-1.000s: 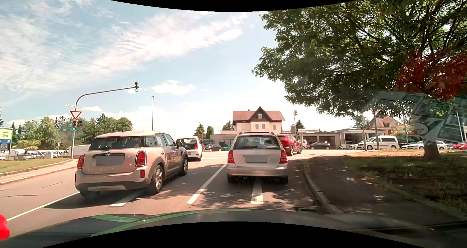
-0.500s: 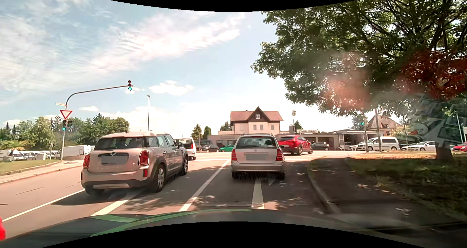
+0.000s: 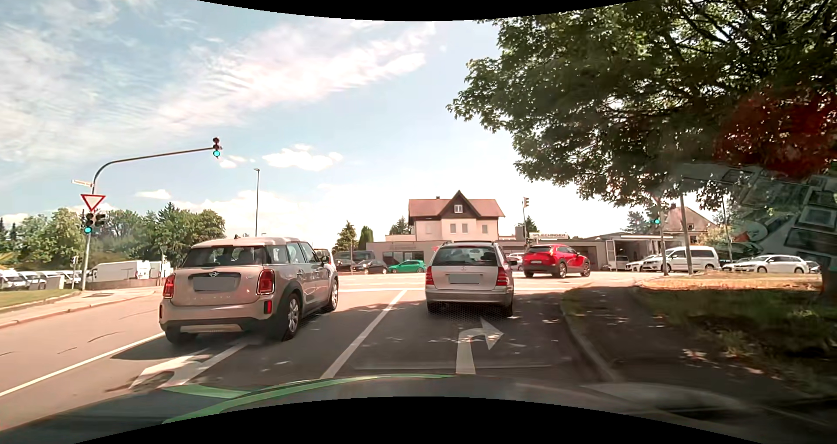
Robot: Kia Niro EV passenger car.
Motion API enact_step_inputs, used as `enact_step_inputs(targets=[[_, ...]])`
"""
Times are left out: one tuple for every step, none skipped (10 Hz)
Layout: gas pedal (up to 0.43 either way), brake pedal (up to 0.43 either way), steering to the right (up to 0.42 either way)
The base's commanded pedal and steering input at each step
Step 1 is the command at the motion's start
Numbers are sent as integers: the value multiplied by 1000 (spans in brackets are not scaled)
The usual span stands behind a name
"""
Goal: Follow the waypoints while adhering to traffic rules and regulations
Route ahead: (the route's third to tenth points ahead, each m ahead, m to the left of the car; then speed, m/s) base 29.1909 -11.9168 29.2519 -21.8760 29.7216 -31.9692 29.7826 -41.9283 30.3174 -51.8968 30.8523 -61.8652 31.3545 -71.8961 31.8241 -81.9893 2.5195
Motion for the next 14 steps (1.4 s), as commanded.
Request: enact_step_inputs(targets=[[299, 0, 32], [299, 0, 29], [299, 0, 29], [299, 0, 31], [299, 0, 34], [299, 0, 42], [299, 0, 57], [299, 0, 74], [299, 0, 86], [287, 0, 90], [287, 0, 89], [287, 0, 89], [280, 0, 88], [268, 0, 87]])
